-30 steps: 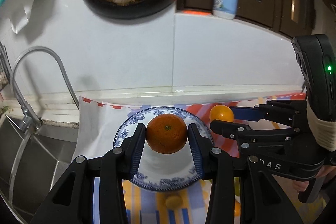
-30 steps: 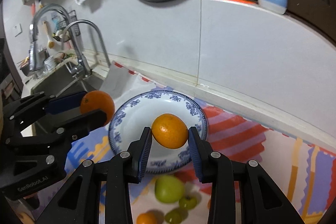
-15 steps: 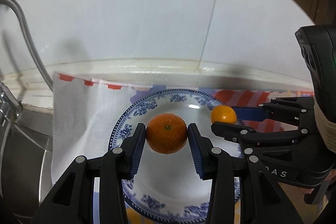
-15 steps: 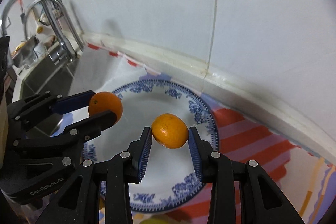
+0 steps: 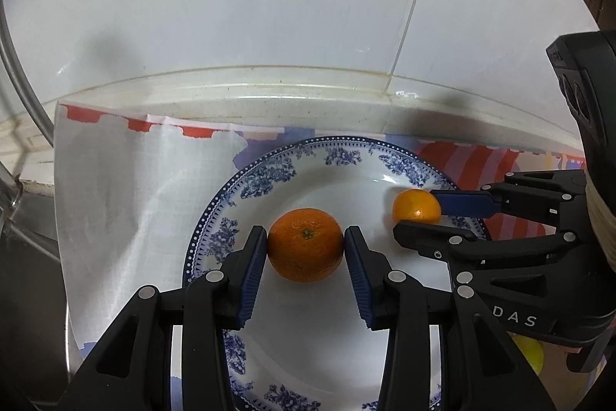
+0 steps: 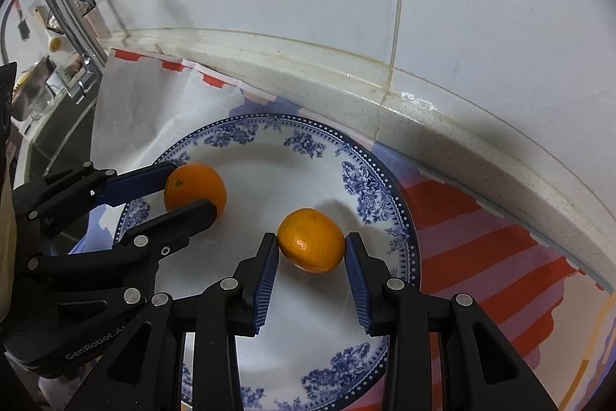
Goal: Organize fruits
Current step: 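Lower the orange onto the plate and open the left tool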
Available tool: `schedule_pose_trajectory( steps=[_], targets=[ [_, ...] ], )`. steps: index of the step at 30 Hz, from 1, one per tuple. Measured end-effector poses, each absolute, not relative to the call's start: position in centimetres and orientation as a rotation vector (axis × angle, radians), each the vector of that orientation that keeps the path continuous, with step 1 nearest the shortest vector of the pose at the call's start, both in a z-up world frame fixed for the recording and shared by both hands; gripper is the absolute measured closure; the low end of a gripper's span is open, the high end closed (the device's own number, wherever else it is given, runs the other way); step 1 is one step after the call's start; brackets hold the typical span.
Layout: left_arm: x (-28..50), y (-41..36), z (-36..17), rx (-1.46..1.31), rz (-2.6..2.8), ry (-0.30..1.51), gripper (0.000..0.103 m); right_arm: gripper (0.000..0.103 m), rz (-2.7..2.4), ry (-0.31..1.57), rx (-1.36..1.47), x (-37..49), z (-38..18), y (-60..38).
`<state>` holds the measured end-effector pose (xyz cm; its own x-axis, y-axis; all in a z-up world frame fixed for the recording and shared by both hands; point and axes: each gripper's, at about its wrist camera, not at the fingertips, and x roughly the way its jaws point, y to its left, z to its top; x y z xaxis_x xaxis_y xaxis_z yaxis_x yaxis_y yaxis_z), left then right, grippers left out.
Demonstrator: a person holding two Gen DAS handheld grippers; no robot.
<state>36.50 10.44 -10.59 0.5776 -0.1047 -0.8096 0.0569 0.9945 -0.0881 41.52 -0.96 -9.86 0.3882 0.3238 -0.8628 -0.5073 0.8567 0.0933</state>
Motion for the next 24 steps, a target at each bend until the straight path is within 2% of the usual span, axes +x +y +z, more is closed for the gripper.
schedule_pose_trajectory(
  steps=[5,9,12,24],
  targets=[
    [36.4,10.4,-10.4,-0.059,-0.094,0.945,0.061,0.066,0.538,1.061,-0.186,41.7,-10.1,-0.9],
    [35.8,10.3,-9.2,-0.049,-0.088,0.921,0.051,0.061,0.533,1.051,-0.185,41.4,-9.6,-1.3],
    [35.0,10.4,-8.0,-0.047,-0.064,0.896,0.05,0.061,0.529,1.044,-0.184,40.9,-8.9,-1.7],
    [26.9,8.6,-0.9,-0.023,-0.013,0.669,0.032,0.059,0.437,0.771,-0.166,33.6,-2.0,-5.5]
  ],
)
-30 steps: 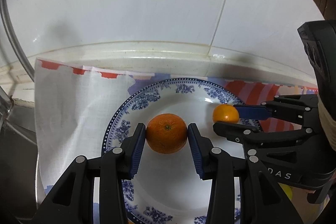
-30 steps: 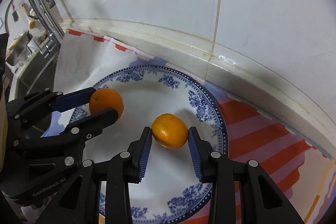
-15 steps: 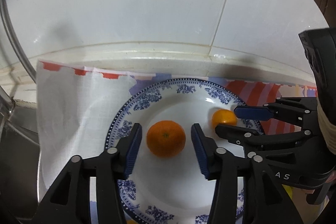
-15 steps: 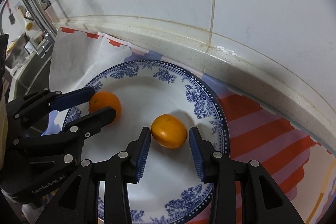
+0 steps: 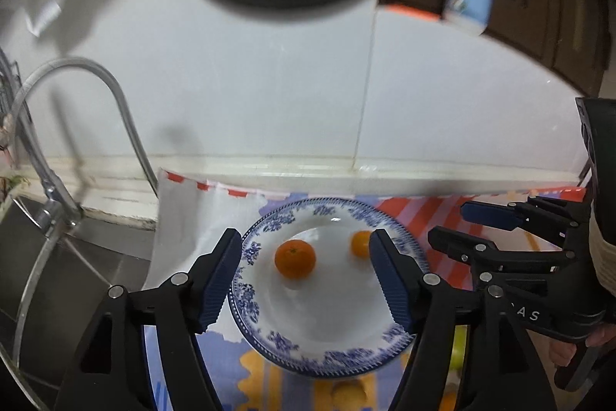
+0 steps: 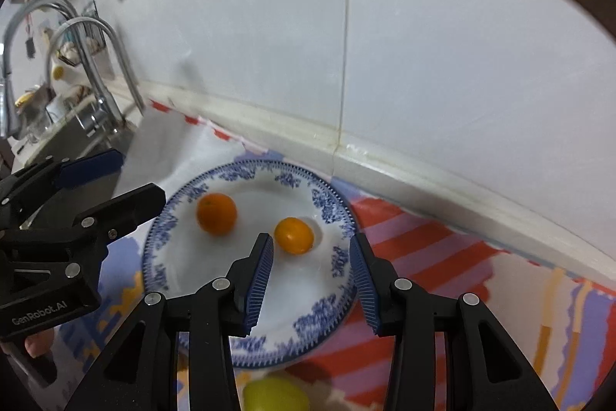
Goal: Organize fruits
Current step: 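Lower the orange onto the plate and open the left tool, then move the left tool back toward the remaining oranges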
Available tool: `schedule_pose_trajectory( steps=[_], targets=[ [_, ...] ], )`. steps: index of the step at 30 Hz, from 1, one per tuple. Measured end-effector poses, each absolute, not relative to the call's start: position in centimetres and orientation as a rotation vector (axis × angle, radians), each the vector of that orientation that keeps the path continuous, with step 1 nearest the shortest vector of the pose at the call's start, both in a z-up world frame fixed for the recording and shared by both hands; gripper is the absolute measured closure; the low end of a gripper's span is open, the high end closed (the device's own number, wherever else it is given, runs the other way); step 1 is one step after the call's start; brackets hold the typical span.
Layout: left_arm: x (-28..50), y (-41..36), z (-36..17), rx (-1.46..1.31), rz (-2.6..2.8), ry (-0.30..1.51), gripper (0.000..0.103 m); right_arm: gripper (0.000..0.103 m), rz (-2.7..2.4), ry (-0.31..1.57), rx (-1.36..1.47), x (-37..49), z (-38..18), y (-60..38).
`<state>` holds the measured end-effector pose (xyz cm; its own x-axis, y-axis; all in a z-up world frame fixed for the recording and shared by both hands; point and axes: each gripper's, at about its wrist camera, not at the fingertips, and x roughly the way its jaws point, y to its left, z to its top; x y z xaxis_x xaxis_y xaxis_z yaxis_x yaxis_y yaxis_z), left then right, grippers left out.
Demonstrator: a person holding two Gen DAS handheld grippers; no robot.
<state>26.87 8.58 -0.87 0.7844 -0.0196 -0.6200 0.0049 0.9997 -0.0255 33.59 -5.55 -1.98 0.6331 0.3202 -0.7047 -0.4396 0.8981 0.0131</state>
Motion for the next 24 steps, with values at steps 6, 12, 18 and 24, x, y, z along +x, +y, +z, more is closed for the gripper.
schedule_pose_trajectory(
  steps=[6,12,18,24],
  targets=[
    [21.9,7.3,1.8,-0.041,-0.02,0.572,0.02,0.052,0.403,0.673,-0.149,28.4,1.0,-7.8],
    [17.9,5.8,2.8,-0.036,-0.044,0.533,0.016,0.047,0.371,0.595,-0.133,23.9,2.4,-9.6],
    [15.0,4.1,2.3,-0.011,-0.077,0.534,0.015,0.045,0.368,0.557,-0.121,20.2,3.0,-11.5],
    [12.9,2.3,1.1,0.031,-0.132,0.524,0.015,0.045,0.374,0.542,-0.119,17.6,2.3,-12.8]
  ],
)
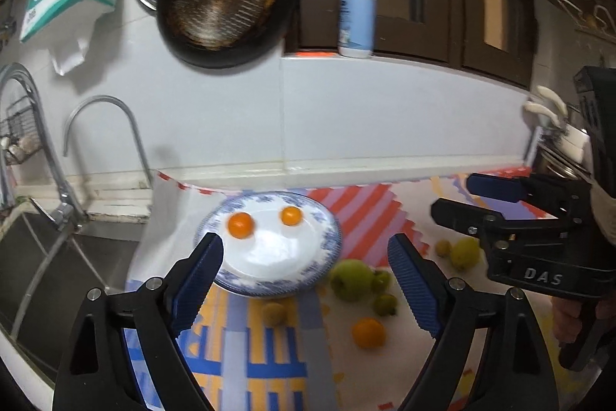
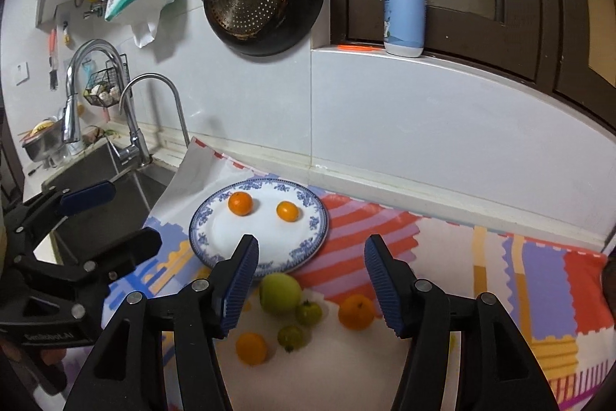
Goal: Organize fruits
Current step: 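Move the left tool back toward the remaining oranges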
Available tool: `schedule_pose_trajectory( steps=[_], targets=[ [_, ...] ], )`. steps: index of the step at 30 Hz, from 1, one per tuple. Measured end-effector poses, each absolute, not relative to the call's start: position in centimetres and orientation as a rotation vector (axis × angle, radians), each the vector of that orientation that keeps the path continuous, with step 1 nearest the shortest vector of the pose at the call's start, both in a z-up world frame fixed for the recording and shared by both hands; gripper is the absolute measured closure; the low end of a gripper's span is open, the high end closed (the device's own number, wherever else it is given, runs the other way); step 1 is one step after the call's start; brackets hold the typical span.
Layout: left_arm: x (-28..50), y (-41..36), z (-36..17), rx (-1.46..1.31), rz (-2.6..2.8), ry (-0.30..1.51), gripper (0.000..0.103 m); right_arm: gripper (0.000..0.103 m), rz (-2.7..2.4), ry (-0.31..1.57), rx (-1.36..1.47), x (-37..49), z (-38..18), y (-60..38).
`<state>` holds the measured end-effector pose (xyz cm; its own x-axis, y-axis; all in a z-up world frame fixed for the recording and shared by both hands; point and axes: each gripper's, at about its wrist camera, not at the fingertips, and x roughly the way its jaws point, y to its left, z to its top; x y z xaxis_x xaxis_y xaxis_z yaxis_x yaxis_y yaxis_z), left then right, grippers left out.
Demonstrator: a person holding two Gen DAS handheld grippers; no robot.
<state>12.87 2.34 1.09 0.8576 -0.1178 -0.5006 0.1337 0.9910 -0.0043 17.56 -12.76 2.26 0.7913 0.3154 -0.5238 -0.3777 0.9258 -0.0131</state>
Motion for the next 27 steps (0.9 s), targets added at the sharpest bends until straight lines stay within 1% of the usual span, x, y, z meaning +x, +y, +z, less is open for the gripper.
schedule_pose_trajectory(
  steps=[6,13,19,21,23,25,27],
  targets=[
    [11.7,0.8,-0.6,0.082,-0.175,0.513,0.015,0.045,0.401,0.579,-0.126,16.3,0.3,-13.5],
    [11.8,-0.5,-3.2,0.117,-0.215,0.575,0.017,0.045,0.401,0.642,-0.144,15.7,-2.4,-14.4],
    [12.8,-1.6,-6.0,0.129,-0.256,0.654,0.025,0.045,0.411,0.703,-0.154,16.3,-4.9,-14.8],
    [13.3,-1.8,-7.0,0.131,-0.261,0.685,0.032,0.045,0.414,0.721,-0.158,16.6,-5.5,-14.8],
    [13.9,-2.1,-7.9,0.128,-0.277,0.718,0.036,0.045,0.415,0.74,-0.162,16.9,-6.2,-14.8],
    [14.4,-2.2,-8.6,0.131,-0.293,0.741,0.037,0.045,0.413,0.753,-0.167,17.1,-6.7,-14.7],
    [14.7,-2.3,-9.2,0.125,-0.313,0.762,0.042,0.045,0.415,0.766,-0.168,17.3,-7.2,-14.7]
  ],
)
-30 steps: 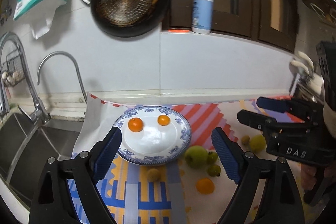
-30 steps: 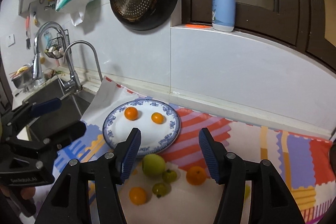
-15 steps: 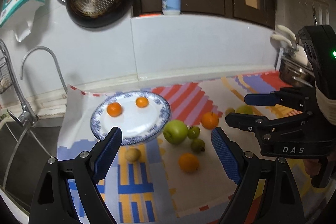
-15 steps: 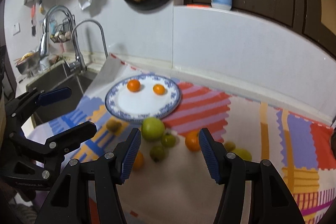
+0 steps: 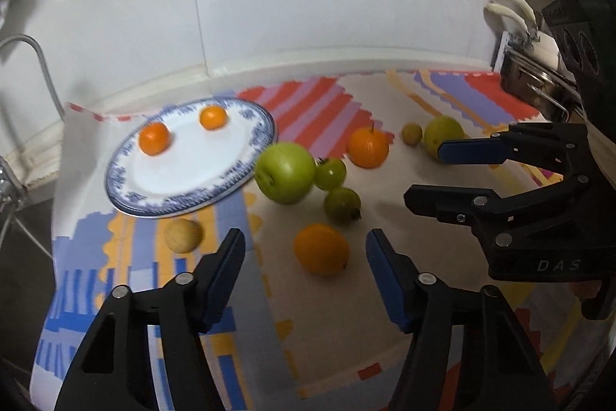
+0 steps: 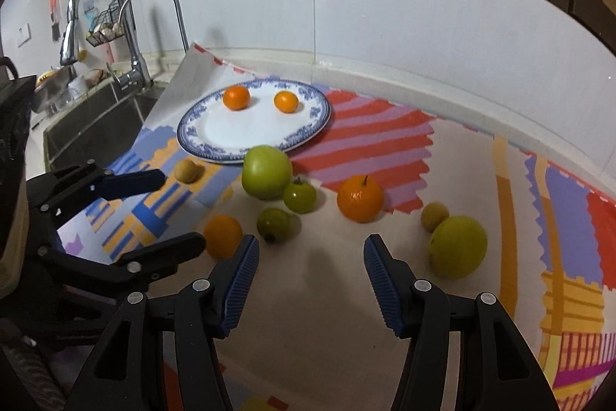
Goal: Organize fruits
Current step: 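Move the left tool back toward the remaining oranges, then grasp an orange with the left tool while the right tool grasps a green tomato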
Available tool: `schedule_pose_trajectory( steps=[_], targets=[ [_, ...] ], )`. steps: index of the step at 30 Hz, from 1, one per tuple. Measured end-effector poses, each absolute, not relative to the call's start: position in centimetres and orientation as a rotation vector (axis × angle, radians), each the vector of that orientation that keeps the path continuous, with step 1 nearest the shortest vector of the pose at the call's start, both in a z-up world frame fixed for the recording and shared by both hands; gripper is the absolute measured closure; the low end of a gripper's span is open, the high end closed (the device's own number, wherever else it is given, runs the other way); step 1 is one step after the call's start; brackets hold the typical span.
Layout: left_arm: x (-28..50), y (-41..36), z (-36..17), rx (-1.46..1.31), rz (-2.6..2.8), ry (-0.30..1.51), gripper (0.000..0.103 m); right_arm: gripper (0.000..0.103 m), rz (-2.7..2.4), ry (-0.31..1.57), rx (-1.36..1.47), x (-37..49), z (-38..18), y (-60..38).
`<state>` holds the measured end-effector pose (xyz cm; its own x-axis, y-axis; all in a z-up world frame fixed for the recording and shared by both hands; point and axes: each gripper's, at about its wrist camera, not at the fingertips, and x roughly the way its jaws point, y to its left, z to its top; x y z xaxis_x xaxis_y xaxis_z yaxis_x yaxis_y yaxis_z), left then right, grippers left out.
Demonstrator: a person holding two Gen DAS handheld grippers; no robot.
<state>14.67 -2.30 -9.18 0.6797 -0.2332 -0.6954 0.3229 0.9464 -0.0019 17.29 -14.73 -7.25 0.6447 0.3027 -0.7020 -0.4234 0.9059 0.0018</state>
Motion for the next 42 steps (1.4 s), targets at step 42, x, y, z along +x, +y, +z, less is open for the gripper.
schedule_pose_trajectory(
  steps=[42],
  targets=[
    [16.7,1.3,-9.7,0.029,-0.212,0.826,0.066,0.073,0.526,0.89,-0.121,22.3,-11.2,-10.9]
  ],
)
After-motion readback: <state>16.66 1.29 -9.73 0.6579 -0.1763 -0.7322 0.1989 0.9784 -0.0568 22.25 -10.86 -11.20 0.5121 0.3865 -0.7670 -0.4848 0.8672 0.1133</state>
